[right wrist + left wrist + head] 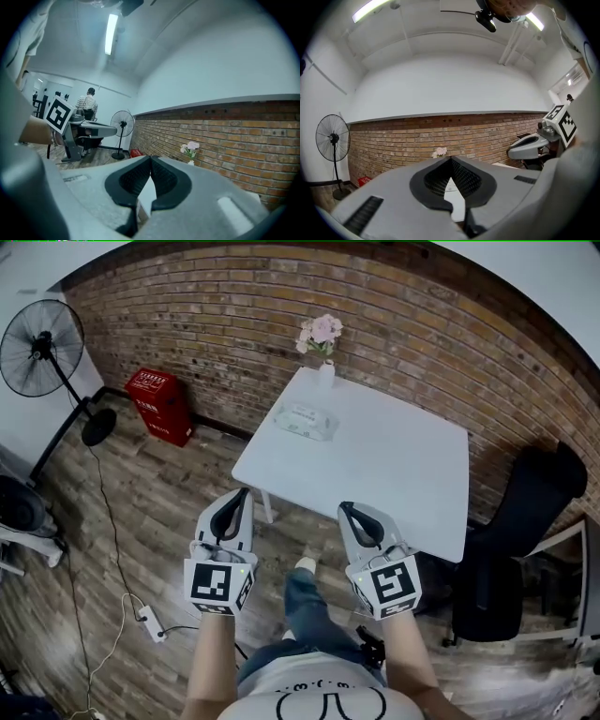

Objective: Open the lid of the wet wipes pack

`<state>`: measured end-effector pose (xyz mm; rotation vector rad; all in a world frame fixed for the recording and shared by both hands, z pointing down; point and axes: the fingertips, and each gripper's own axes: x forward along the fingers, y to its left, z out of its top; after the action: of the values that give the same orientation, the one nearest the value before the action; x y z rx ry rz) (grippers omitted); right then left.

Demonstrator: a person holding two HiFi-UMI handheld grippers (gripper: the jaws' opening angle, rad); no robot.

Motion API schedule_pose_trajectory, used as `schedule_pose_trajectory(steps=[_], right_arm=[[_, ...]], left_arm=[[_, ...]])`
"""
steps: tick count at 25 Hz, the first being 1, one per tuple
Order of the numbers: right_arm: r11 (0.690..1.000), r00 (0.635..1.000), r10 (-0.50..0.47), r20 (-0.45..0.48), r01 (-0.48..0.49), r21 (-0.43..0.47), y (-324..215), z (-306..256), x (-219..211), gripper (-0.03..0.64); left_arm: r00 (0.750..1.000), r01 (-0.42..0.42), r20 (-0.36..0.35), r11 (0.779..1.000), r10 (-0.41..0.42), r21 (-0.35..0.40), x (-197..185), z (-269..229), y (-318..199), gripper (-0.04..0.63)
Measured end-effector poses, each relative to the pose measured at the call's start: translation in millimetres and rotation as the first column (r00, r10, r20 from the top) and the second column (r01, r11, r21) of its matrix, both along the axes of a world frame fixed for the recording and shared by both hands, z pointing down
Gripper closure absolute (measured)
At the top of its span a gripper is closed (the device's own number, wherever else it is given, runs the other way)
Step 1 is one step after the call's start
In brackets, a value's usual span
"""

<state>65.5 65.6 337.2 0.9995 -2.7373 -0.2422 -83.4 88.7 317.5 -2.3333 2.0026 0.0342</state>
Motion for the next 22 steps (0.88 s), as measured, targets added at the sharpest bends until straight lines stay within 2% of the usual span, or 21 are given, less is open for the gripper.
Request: schedule_pose_trajectory(steps=[6,13,17,22], right_arm=[[1.0,1.0,-0.001,0.021,0.001,-0.003,-73,11,-35,0.618],[0.999,0.999,0.025,0.029,-0.024,-0.027,-184,22,-68,0.618],[0.999,0.999,0.029,0.016,-0.028,-0.045,-247,30,-83,0.618],[0.998,0.999,0.034,0.0,-0.034,-0.062,-302,42,-97,0.618]], left_arm=[[1.0,-0.014,0.01,1.0,0.014,-0.027,-25,18,-64,0.597],[0.998,-0.05,0.033,0.996,0.053,-0.074,-53,25,-177,0.597],[0.997,-0.063,0.03,0.996,0.065,-0.06,-67,23,-247,0.597],[0.996,-0.079,0.032,0.993,0.082,-0.082,-77,37,-304,0.597]])
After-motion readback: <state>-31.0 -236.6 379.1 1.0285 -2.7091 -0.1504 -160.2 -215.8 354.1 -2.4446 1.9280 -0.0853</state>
